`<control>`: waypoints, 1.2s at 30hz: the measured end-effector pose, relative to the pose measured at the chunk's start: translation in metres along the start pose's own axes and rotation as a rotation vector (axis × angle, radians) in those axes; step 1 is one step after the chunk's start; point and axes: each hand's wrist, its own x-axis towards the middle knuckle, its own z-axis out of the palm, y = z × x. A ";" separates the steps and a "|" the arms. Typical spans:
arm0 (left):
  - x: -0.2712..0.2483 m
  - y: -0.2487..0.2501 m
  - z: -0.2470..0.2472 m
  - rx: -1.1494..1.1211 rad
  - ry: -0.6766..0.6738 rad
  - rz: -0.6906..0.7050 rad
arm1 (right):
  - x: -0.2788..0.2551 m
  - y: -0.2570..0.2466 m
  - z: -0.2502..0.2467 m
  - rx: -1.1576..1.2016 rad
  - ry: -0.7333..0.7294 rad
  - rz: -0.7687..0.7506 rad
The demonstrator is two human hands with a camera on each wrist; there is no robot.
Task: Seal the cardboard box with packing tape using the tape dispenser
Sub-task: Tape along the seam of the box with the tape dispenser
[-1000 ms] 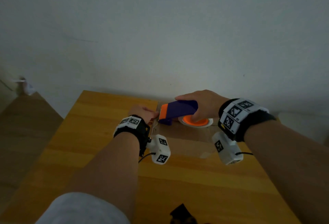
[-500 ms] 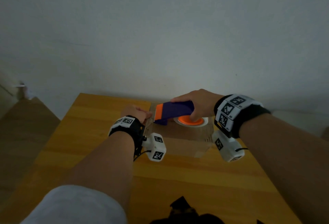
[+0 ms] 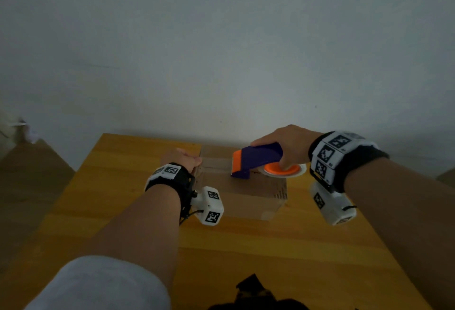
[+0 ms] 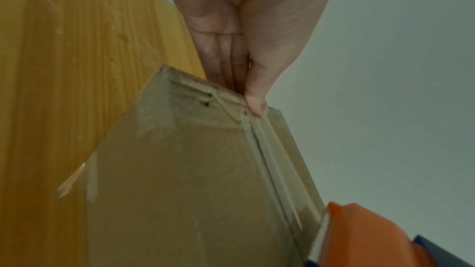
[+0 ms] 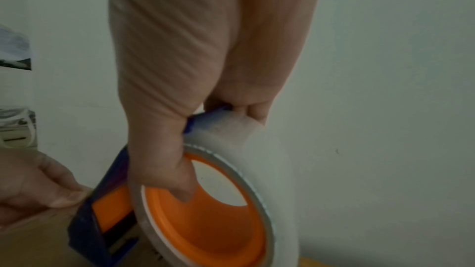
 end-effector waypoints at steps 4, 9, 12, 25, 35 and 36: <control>0.002 -0.002 0.000 -0.005 0.029 0.024 | 0.006 -0.006 0.000 -0.030 -0.006 -0.034; 0.002 -0.002 0.010 0.026 0.045 0.080 | 0.005 -0.006 -0.003 -0.024 -0.018 -0.018; -0.006 0.001 0.025 0.093 -0.030 0.072 | 0.000 -0.005 -0.003 -0.013 -0.016 -0.002; 0.020 0.004 0.021 0.193 0.007 0.212 | 0.004 -0.013 0.010 0.118 0.115 0.011; 0.014 0.005 0.036 0.677 0.021 0.440 | 0.014 -0.016 0.016 0.189 0.091 0.042; 0.013 0.006 0.037 0.691 0.010 0.429 | 0.014 -0.013 0.016 0.199 0.081 0.051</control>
